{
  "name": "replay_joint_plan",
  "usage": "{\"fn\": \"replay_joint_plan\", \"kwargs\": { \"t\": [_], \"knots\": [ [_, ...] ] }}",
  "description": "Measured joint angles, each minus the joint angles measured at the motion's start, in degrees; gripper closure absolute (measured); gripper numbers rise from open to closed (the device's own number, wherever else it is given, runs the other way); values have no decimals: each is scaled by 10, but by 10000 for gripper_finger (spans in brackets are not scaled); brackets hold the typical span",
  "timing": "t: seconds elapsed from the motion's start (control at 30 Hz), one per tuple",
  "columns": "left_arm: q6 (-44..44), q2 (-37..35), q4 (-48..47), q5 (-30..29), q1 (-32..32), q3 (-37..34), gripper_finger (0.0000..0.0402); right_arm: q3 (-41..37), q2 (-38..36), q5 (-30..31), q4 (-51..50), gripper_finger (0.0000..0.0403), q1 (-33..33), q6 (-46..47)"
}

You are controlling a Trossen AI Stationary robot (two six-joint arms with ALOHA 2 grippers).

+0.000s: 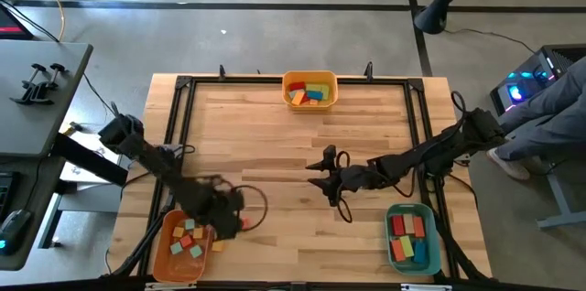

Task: Sort blocks by size
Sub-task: Put the orange square block into the orange bin

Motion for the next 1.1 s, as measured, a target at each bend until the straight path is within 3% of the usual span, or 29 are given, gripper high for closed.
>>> {"fn": "replay_joint_plan", "kwargs": {
  "t": [0.13, 0.2, 0.33, 0.57, 0.73, 1.1],
  "knots": [
    [-164, 21, -19, 139, -52, 0, 304, 0, 0, -53, 27, 210, -18, -30],
    [-235, 25, 4, 176, -83, 0, 304, 0, 0, -87, 47, 210, -29, -39],
    [-350, 28, 81, 215, -143, 0, 304, 0, 0, -158, 90, 210, -53, -51],
    [-507, 37, 136, 224, -220, 0, 304, 0, 0, -231, 118, 210, -76, -64],
    [-527, 62, 156, 226, -248, 0, 304, 0, 0, -249, 138, 210, -88, -101],
    [-427, 104, 130, 250, -254, -14, 292, 0, 0, -318, 150, 210, -137, -78]
  ]
}}
